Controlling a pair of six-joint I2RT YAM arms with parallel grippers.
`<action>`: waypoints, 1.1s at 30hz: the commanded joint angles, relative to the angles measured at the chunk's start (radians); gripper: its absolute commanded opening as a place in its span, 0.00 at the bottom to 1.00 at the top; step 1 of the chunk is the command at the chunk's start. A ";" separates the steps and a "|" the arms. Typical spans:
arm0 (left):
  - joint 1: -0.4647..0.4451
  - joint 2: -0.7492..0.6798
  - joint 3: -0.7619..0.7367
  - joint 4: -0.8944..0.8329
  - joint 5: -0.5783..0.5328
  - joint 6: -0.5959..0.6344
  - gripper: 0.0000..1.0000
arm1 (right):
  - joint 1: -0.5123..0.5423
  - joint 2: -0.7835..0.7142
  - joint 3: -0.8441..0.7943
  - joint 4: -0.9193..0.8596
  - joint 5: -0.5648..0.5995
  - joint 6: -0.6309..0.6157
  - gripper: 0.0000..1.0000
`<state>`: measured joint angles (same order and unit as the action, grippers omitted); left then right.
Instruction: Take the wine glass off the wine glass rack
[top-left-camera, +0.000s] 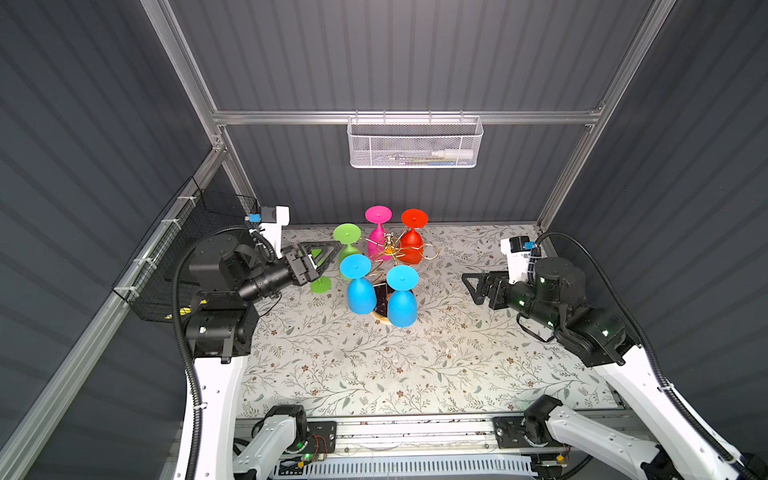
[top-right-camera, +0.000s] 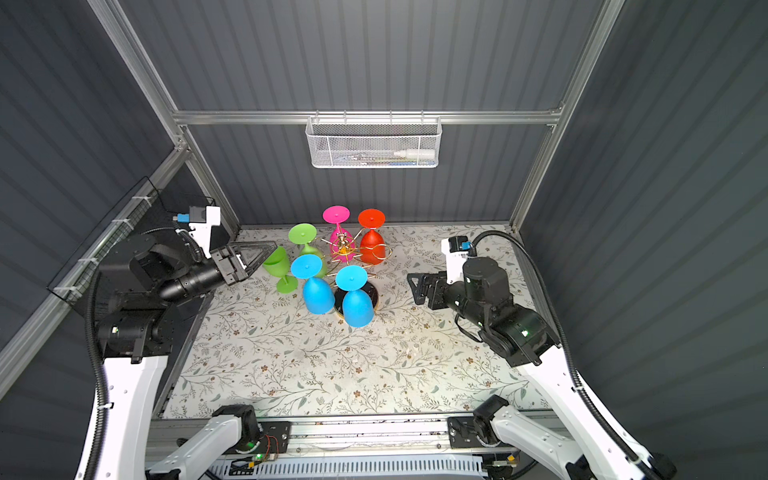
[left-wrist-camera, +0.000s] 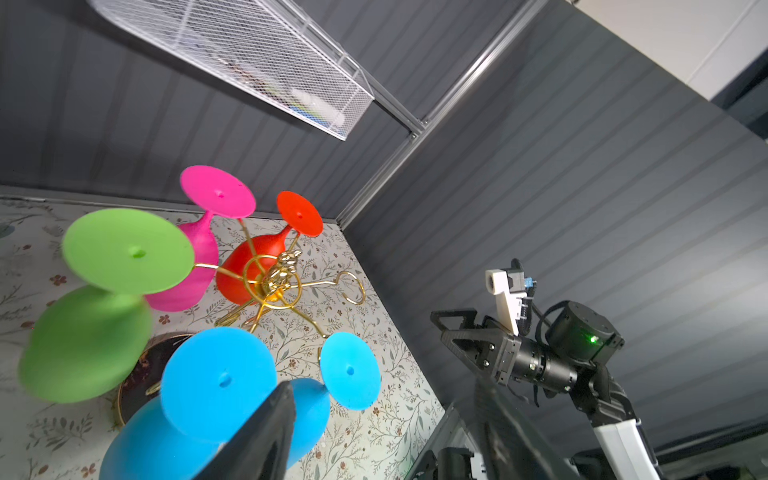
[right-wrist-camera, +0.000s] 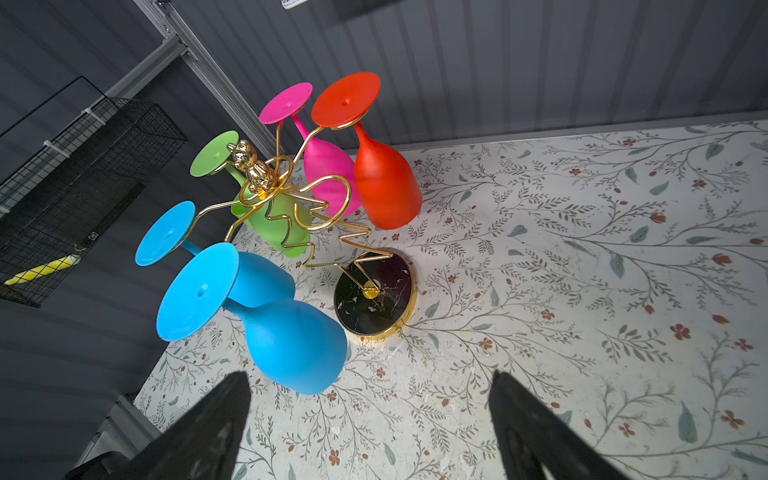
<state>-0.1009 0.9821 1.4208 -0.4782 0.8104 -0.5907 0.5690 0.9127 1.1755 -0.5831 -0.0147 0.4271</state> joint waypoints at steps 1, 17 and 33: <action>-0.122 0.064 0.096 -0.012 -0.079 0.090 0.70 | -0.003 0.010 0.027 -0.015 0.017 -0.010 0.92; -0.540 0.161 0.105 -0.333 -0.531 0.198 0.65 | -0.006 -0.034 0.038 -0.079 0.089 -0.043 0.94; -0.582 0.086 -0.113 -0.193 -0.577 0.040 0.62 | -0.006 -0.093 -0.007 -0.073 0.117 -0.064 0.99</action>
<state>-0.6754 1.0710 1.3132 -0.7254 0.2352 -0.5182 0.5640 0.8459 1.1831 -0.6521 0.0795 0.3737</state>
